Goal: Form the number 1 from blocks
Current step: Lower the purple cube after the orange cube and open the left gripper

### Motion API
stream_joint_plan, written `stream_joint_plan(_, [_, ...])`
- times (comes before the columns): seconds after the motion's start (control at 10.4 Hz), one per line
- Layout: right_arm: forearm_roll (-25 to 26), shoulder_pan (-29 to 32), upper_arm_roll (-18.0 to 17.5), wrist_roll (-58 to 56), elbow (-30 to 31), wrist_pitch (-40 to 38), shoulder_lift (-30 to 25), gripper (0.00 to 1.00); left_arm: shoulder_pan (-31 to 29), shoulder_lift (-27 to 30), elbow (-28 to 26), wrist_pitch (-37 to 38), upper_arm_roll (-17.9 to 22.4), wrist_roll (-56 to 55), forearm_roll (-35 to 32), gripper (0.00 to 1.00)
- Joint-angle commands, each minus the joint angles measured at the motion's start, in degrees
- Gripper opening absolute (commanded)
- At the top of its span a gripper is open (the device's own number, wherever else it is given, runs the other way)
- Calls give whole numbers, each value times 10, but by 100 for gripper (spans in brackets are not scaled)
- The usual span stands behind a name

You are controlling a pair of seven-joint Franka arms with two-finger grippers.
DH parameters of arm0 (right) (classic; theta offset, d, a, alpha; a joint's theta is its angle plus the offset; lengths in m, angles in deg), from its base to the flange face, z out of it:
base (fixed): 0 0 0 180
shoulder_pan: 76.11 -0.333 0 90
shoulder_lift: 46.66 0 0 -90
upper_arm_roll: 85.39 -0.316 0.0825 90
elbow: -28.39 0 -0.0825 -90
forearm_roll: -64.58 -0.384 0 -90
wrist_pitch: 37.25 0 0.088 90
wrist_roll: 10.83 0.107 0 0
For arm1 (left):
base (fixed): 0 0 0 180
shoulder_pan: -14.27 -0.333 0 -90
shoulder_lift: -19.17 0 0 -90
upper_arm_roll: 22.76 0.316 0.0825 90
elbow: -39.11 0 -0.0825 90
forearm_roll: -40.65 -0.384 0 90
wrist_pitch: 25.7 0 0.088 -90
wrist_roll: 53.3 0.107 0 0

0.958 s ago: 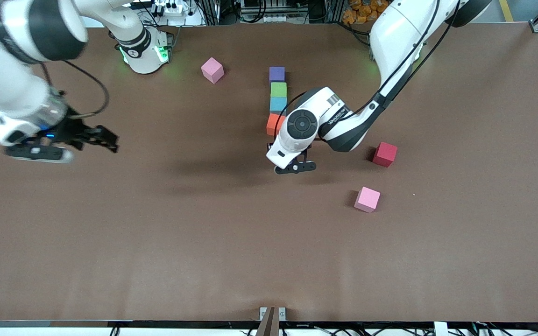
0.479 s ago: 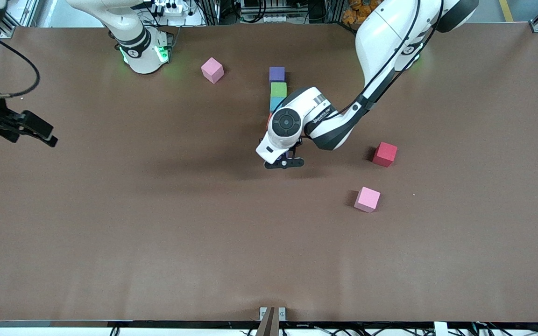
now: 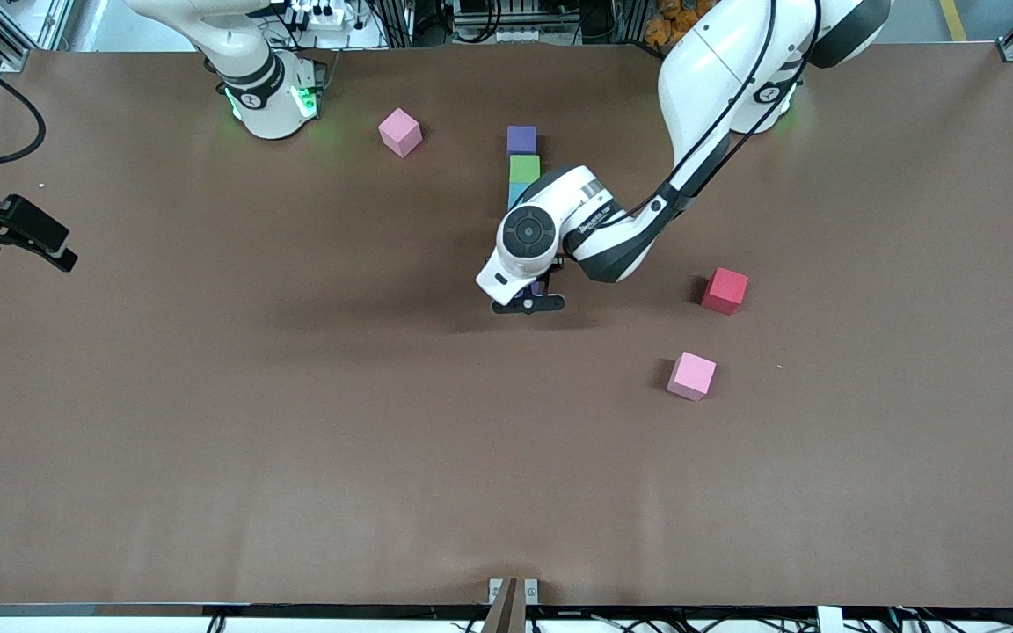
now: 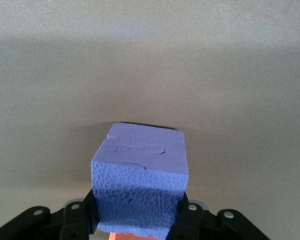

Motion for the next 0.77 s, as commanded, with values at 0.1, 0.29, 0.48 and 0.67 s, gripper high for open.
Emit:
stream_joint_plan(0.1, [9,28,-16,-10,-37,-24,15,100,21,-18,12,1,6,-12,7,0])
stream_joint_plan(0.29, [9,40,-30,-10,-37,-32,15,100,23,-21,11,2,6,-19,4,0])
stream_joint_plan(0.48, [10,41,-34,-9,-37,-34,15,100,23,-22,8,2,6,-18,3,27])
stream_joint_plan(0.67, [9,41,-33,-8,-37,-40,15,100,21,-18,8,5,6,-18,2,100])
